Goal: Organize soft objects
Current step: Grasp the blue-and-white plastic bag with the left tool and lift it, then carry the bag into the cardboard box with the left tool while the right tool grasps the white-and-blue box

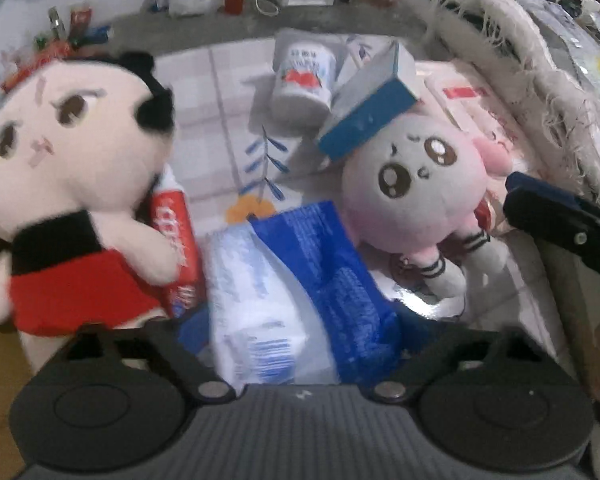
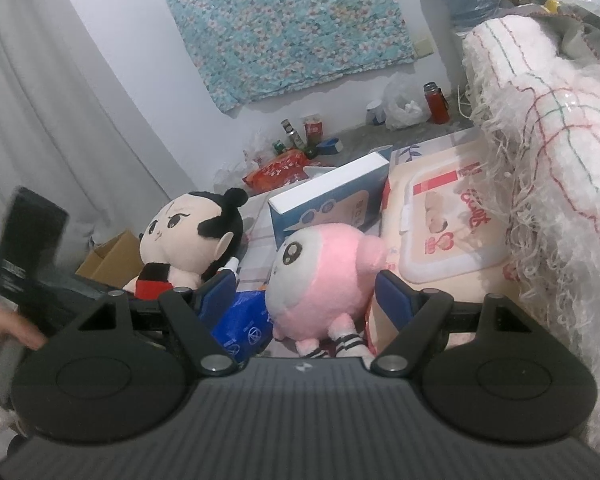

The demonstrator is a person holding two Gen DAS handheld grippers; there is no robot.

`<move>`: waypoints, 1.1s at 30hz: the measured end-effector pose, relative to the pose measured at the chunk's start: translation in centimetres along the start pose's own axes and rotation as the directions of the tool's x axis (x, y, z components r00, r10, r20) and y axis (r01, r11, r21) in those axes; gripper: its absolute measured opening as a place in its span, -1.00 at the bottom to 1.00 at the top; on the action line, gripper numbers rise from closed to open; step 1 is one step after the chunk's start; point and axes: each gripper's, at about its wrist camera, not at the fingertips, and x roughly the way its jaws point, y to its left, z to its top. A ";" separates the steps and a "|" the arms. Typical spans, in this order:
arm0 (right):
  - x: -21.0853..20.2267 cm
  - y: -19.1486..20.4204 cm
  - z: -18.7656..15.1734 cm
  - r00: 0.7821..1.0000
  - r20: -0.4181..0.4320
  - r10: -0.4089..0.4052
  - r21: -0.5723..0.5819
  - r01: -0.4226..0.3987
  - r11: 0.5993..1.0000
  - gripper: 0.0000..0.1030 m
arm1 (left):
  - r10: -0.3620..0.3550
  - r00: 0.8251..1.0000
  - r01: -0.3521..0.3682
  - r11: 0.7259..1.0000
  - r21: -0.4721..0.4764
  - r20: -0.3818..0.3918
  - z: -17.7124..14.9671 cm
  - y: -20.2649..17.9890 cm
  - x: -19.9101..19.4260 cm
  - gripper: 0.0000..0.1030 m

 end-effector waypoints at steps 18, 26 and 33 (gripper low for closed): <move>4.5 1.2 7.4 0.984 -0.161 -0.076 0.164 0.102 0.981 0.68 | 0.032 0.929 -0.047 0.998 0.031 0.370 -6.6 2.9 -10.7 0.42; 12.0 -1.5 10.4 0.924 -0.374 -0.075 0.368 0.222 0.903 -0.27 | 0.017 0.881 0.000 0.999 -0.037 0.473 -10.3 6.4 -15.1 0.42; 12.2 0.8 9.9 0.940 -0.280 -0.195 0.290 0.276 0.916 -0.53 | 0.128 0.795 -0.045 0.987 -0.153 0.592 -13.8 10.5 -22.4 0.42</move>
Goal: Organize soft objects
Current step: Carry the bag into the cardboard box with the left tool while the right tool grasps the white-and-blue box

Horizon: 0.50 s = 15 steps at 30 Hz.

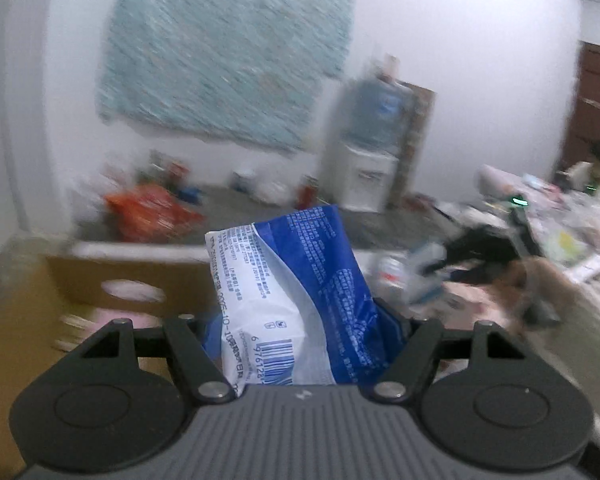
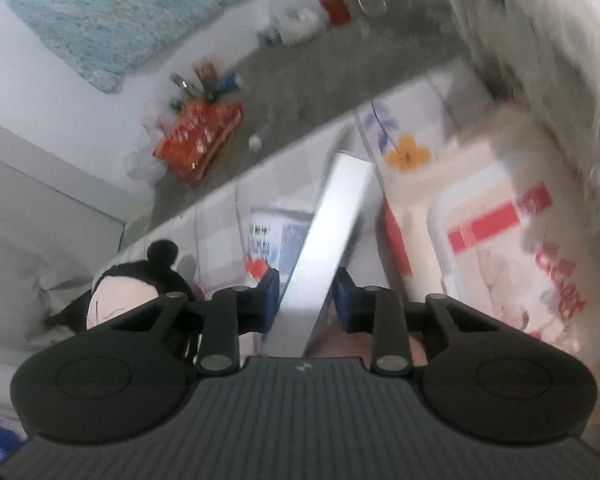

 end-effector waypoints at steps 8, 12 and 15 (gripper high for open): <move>-4.8 3.8 0.4 0.986 0.077 0.145 -0.088 -0.138 0.987 -0.63 | 0.190 0.975 -0.189 0.982 0.021 -0.111 1.2 7.9 1.5 0.42; -6.7 7.2 -0.5 0.968 0.067 0.243 -0.145 -0.231 0.962 -0.63 | 0.200 0.945 -0.178 0.978 0.105 -0.258 0.5 10.3 8.2 0.42; -7.6 9.5 -2.5 0.944 0.032 0.329 -0.176 -0.319 0.931 -0.63 | 0.182 0.925 -0.126 0.975 0.183 -0.335 -1.2 11.3 13.0 0.42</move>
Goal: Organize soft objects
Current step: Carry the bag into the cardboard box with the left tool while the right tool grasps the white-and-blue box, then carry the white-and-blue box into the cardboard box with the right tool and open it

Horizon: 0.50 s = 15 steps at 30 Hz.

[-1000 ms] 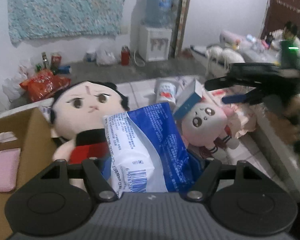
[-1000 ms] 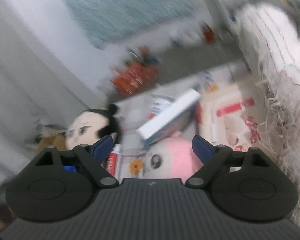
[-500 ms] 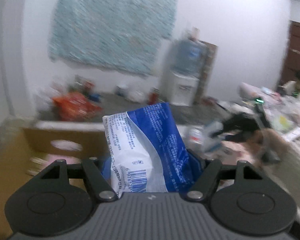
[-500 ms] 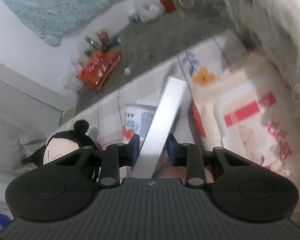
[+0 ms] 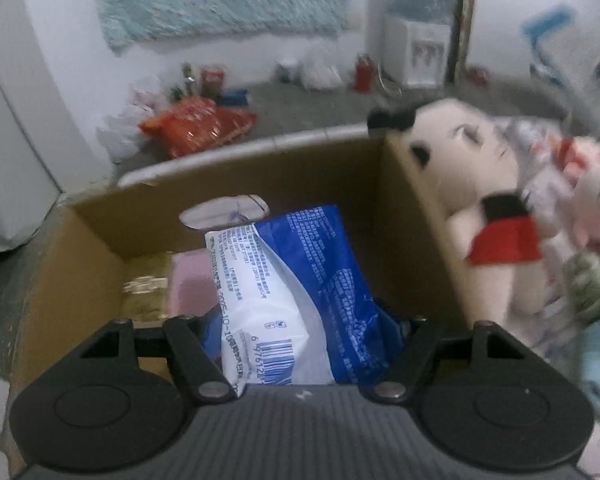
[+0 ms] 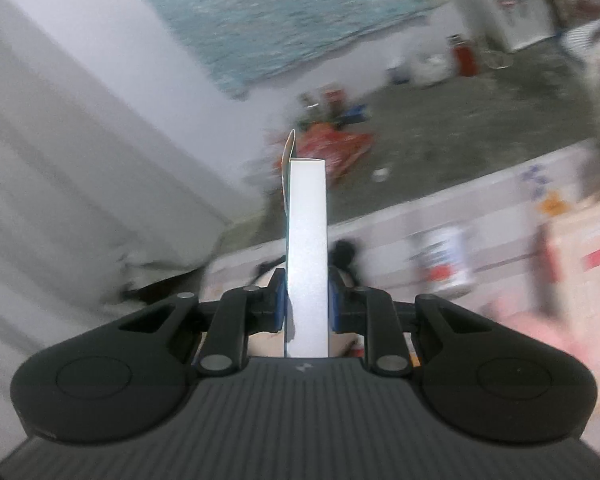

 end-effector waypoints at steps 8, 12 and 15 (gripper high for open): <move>2.1 6.2 -3.9 0.970 -0.134 0.201 -0.016 -0.205 0.979 -0.63 | -0.143 0.990 0.143 0.990 0.016 -0.010 0.2 1.9 5.5 0.63; 3.3 8.3 -4.8 0.952 -0.176 0.251 -0.032 -0.261 0.965 -0.63 | -0.164 0.986 0.164 0.986 0.041 0.019 -0.5 3.1 4.6 0.77; 4.0 9.5 -5.4 0.938 -0.205 0.278 -0.028 -0.290 0.957 -0.63 | -0.288 0.957 0.289 0.956 -0.040 0.030 -1.6 4.9 3.1 0.66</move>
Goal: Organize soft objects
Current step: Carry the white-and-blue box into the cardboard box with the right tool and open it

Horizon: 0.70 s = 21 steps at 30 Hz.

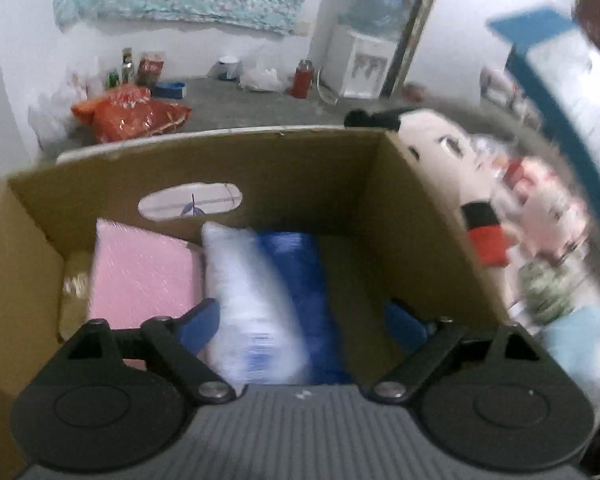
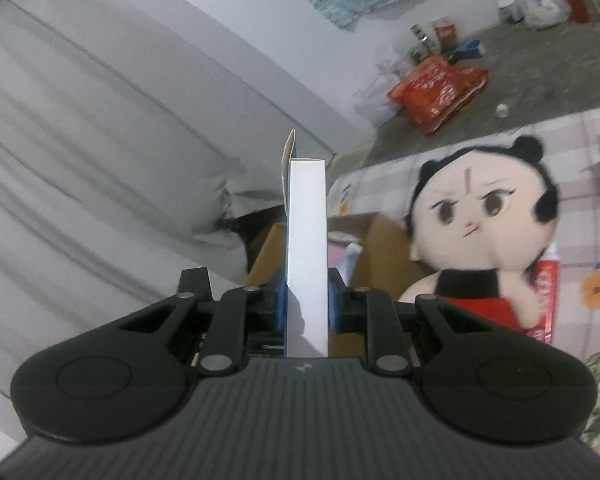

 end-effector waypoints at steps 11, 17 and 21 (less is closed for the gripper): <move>2.8 1.5 -1.1 0.999 -0.042 0.002 -0.015 -0.003 1.000 -0.63 | -0.332 0.943 0.313 0.912 -0.266 -0.029 0.0 4.2 5.1 -0.86; 3.0 2.0 -1.3 0.999 -0.048 0.003 -0.044 -0.005 0.999 -0.63 | -0.262 0.964 0.266 0.935 -0.234 0.048 0.0 3.4 2.3 0.41; 2.9 1.6 -1.3 0.999 -0.045 0.010 -0.030 -0.011 0.999 -0.61 | 0.018 0.993 0.002 0.985 -0.171 0.114 0.7 3.9 -1.3 0.46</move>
